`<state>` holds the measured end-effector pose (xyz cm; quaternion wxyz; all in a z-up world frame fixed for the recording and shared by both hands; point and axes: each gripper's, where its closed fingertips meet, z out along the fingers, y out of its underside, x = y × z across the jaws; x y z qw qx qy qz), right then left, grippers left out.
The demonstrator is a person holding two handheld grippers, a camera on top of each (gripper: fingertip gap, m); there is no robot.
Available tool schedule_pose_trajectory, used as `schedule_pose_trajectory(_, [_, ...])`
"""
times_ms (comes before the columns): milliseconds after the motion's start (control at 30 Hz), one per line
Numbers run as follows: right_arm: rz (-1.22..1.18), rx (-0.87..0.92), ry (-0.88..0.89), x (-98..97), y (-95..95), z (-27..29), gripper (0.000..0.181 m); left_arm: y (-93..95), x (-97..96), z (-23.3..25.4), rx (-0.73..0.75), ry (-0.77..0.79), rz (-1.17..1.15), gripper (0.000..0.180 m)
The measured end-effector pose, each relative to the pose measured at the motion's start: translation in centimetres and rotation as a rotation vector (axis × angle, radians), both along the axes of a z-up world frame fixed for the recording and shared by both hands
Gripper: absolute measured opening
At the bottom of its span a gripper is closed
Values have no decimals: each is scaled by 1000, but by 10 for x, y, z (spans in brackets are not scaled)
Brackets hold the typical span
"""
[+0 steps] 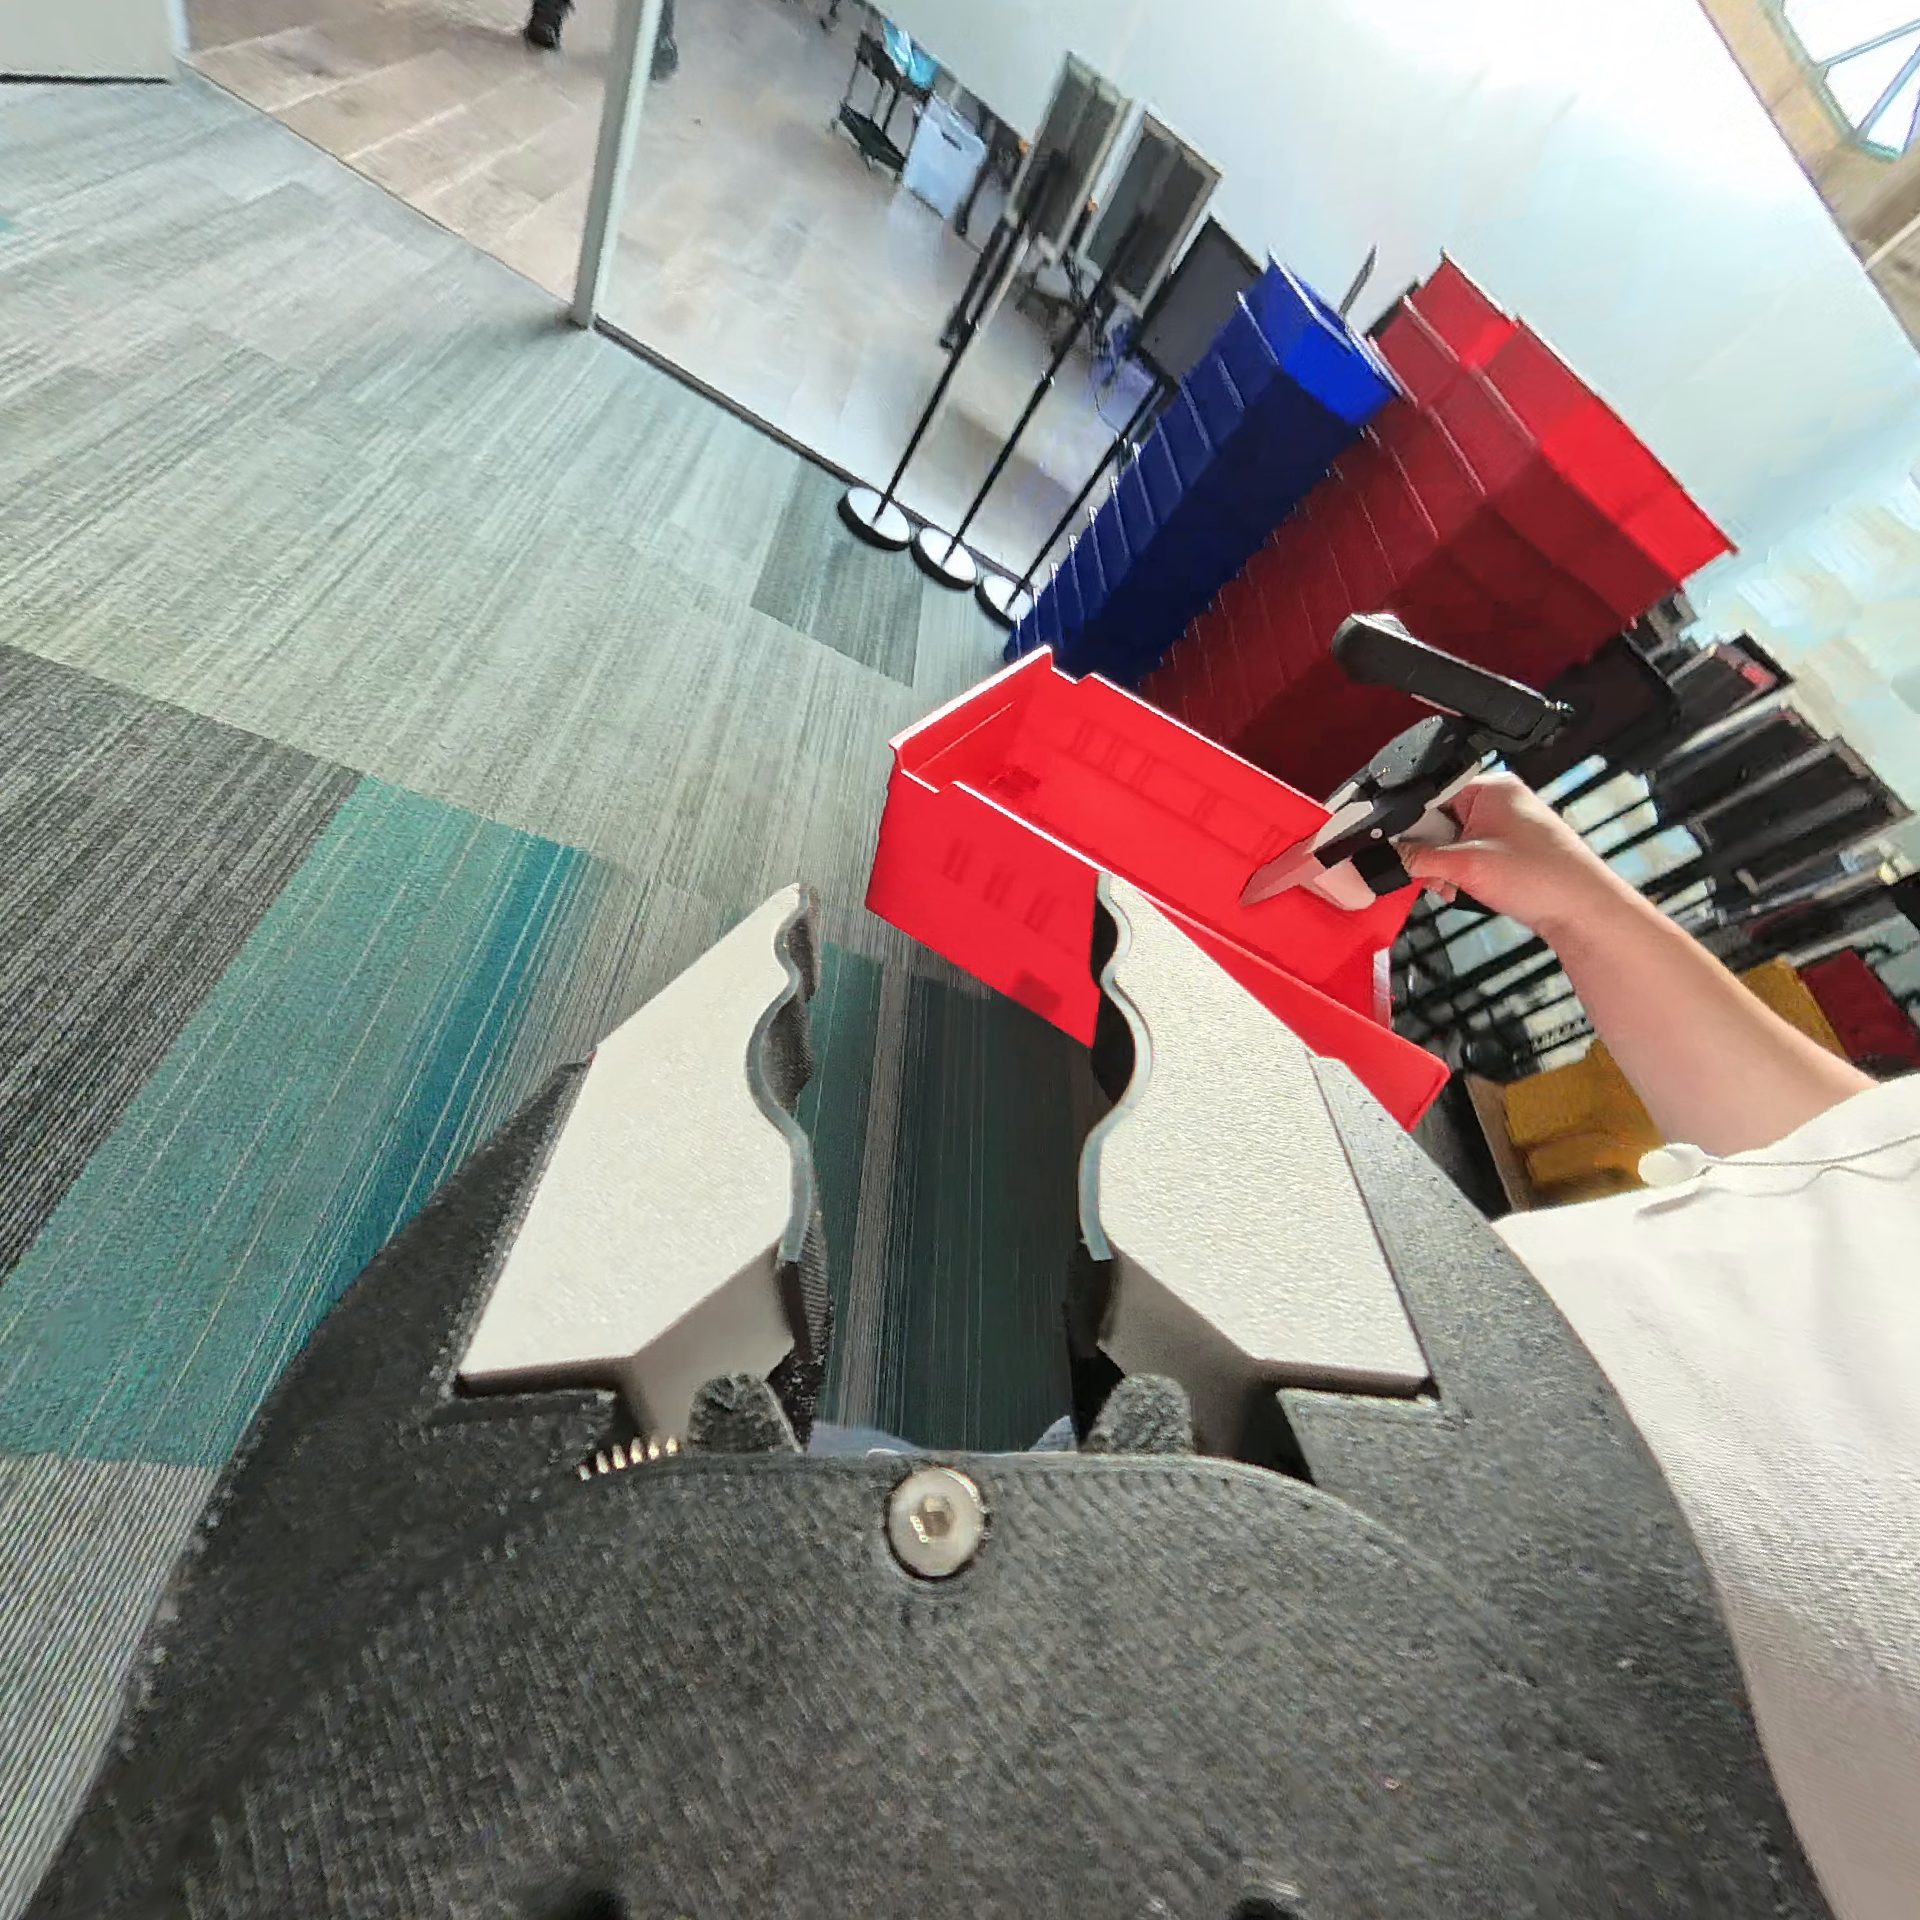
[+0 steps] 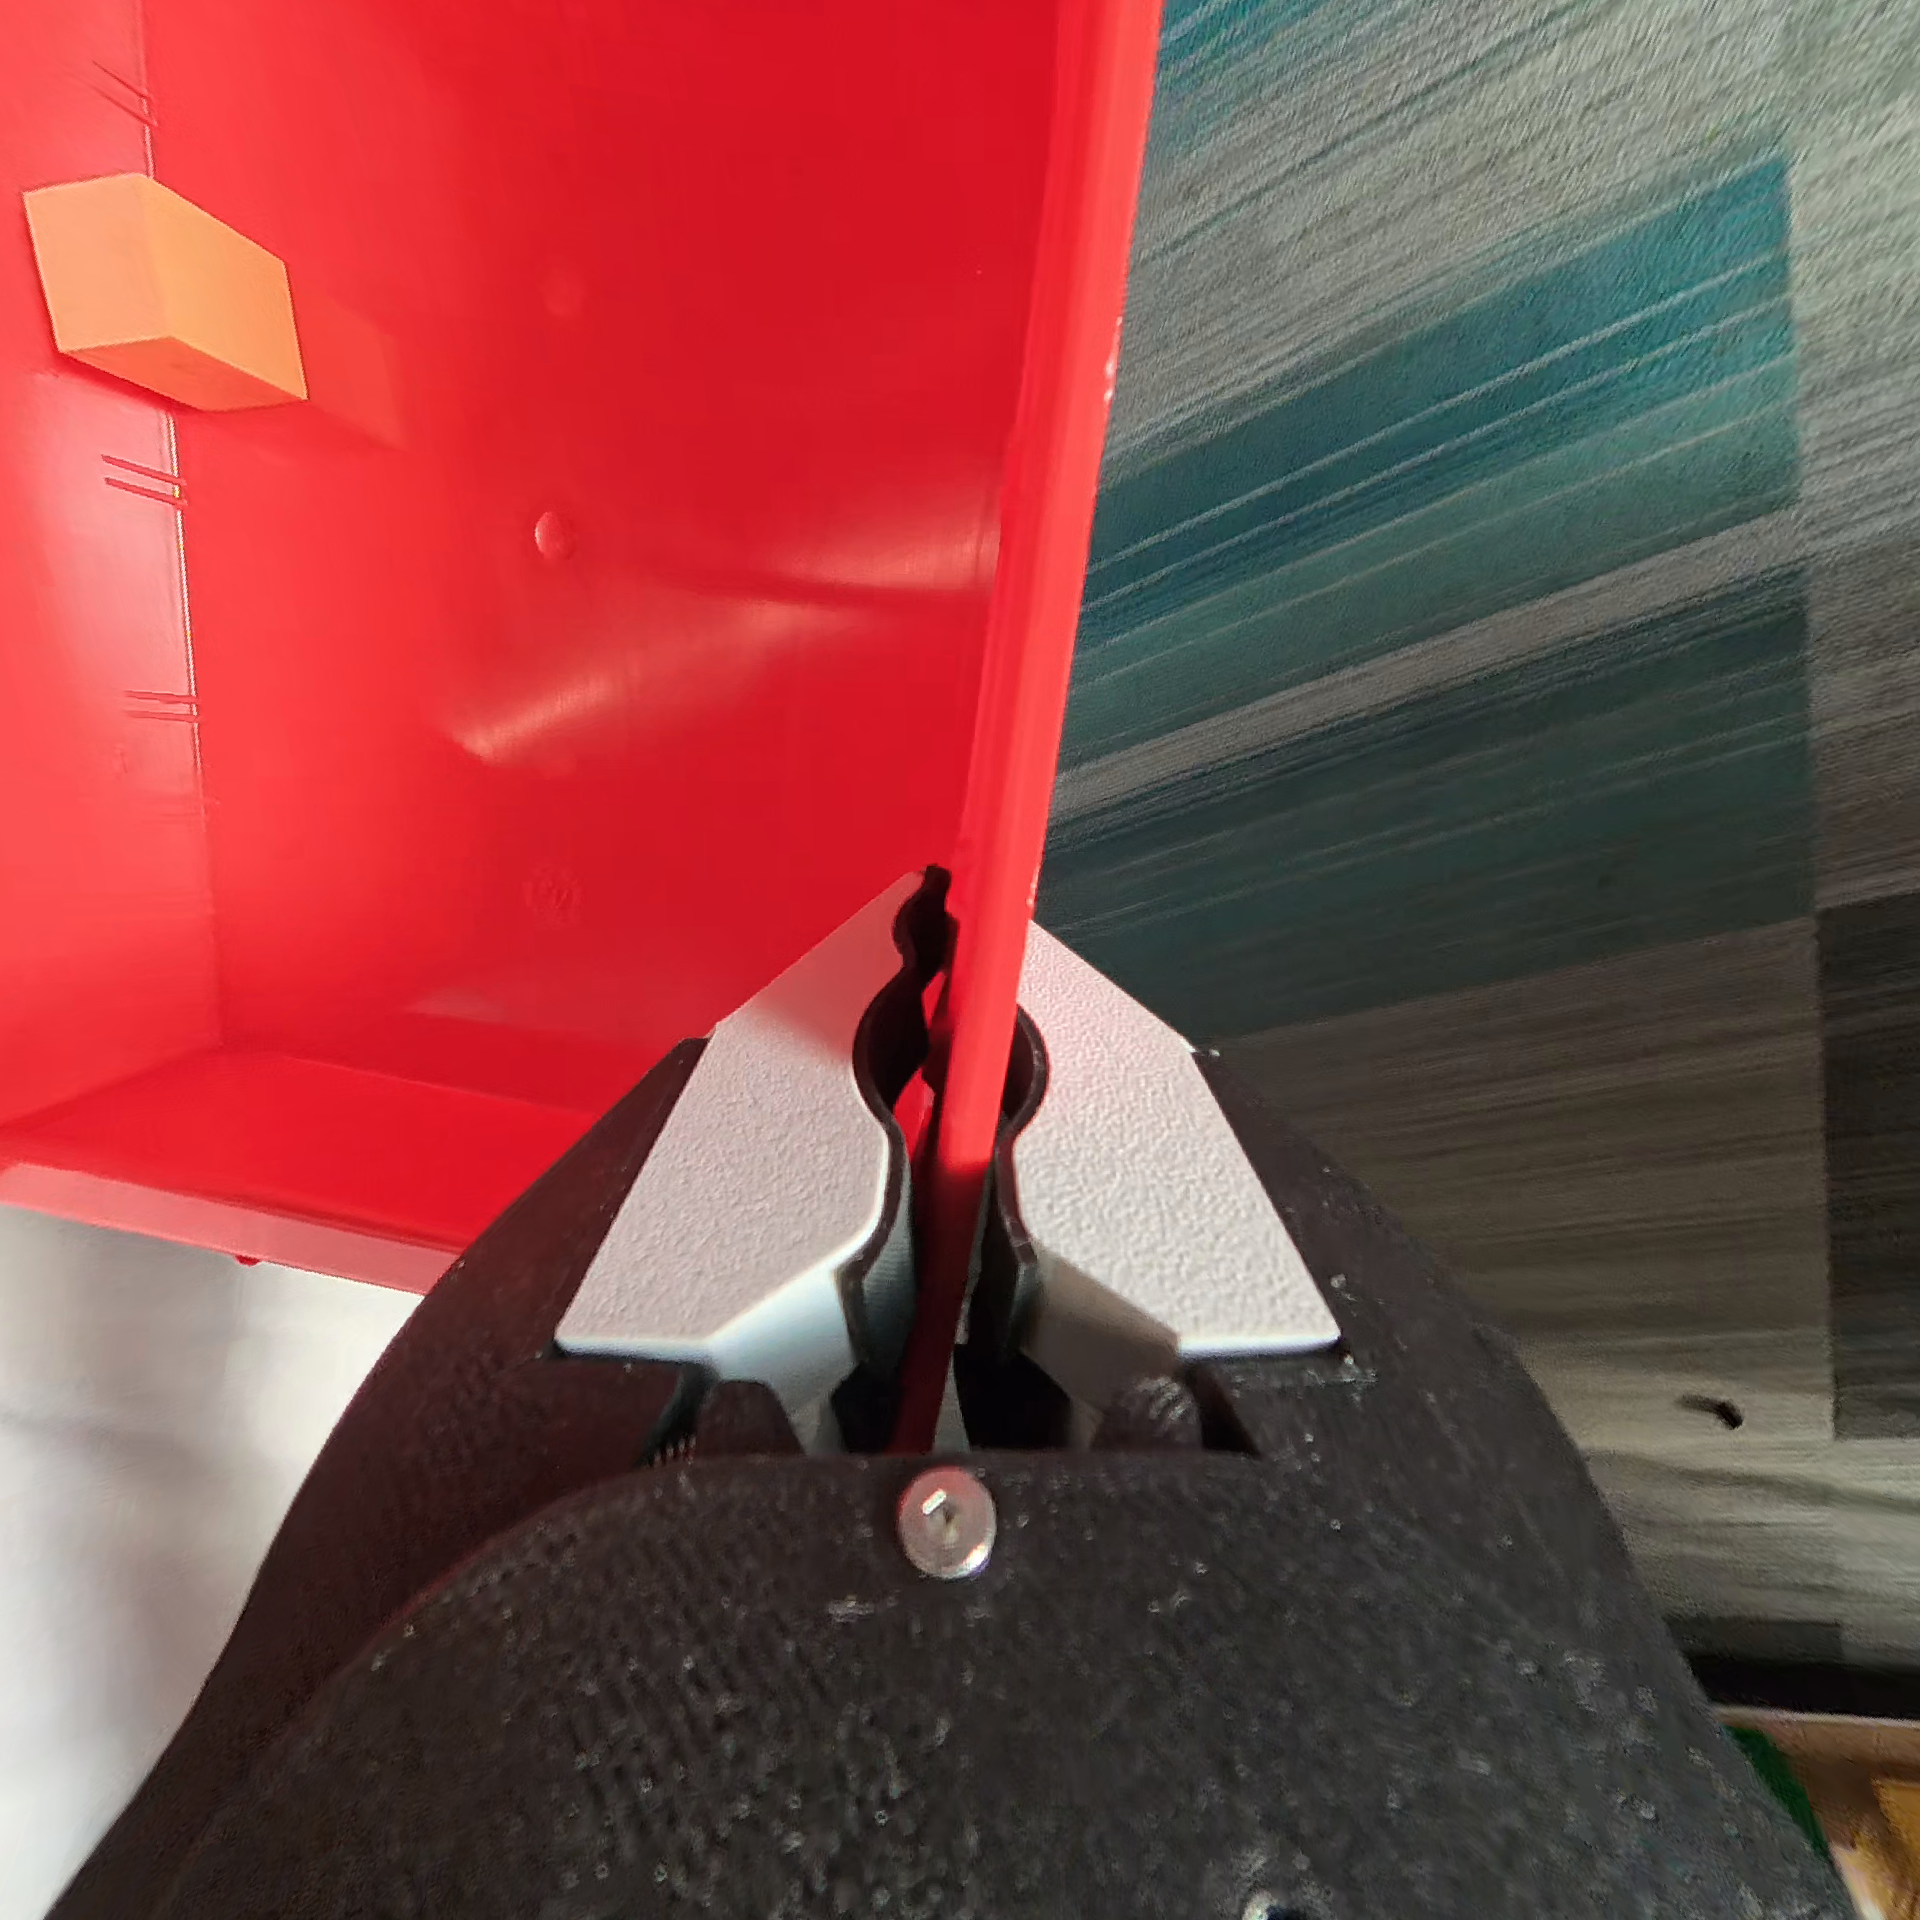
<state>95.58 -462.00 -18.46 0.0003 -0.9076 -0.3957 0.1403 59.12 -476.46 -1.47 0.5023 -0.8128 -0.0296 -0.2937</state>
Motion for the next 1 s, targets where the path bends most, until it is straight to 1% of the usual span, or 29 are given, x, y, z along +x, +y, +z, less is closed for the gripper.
schedule_pose_trajectory(67, [36, 113, 49, -39, 86, -13, 1, 75, -41, -17, 44, -22, 51, 47])
schedule_pose_trajectory(133, [29, 151, 95, -79, 163, -26, 1, 165, -72, -32, 47, -60, 7, 46])
schedule_pose_trajectory(200, [-17, 123, 132, -117, 231, -36, 1, 265, -93, -33, 44, -88, -113, 40])
schedule_pose_trajectory(300, [-94, 59, 161, -165, 329, -44, 2, 419, -120, -16, 27, -49, -222, 40])
schedule_pose_trajectory(367, [-125, 25, 155, -184, 391, -37, 1, 517, -124, -3, -3, -40, -292, 44])
schedule_pose_trajectory(433, [-147, 30, 158, -195, 459, -31, 1, 609, -122, 8, -24, -33, -377, 51])
schedule_pose_trajectory(533, [-188, 30, 193, -210, 566, -31, 2, 743, -134, 4, -7, 59, -450, 57])
schedule_pose_trajectory(600, [-204, 19, 218, -219, 641, -32, 2, 827, -150, -7, -3, 70, -447, 59])
schedule_pose_trajectory(667, [-195, 16, 235, -227, 729, -32, 2, 903, -171, -20, -9, 24, -401, 58])
schedule_pose_trajectory(767, [-200, -17, 227, -234, 868, -23, 2, 1008, -216, -46, -84, -37, -273, 58])
schedule_pose_trajectory(833, [-209, -7, 194, -237, 963, -14, 2, 1072, -237, -52, -137, -112, -243, 58])
schedule_pose_trajectory(900, [-212, 9, 157, -240, 1057, -5, 2, 1137, -266, -55, -162, -106, -202, 58])
schedule_pose_trajectory(1000, [-210, 62, 142, -248, 1202, 2, 1, 1246, -311, -57, -126, -94, -109, 58])
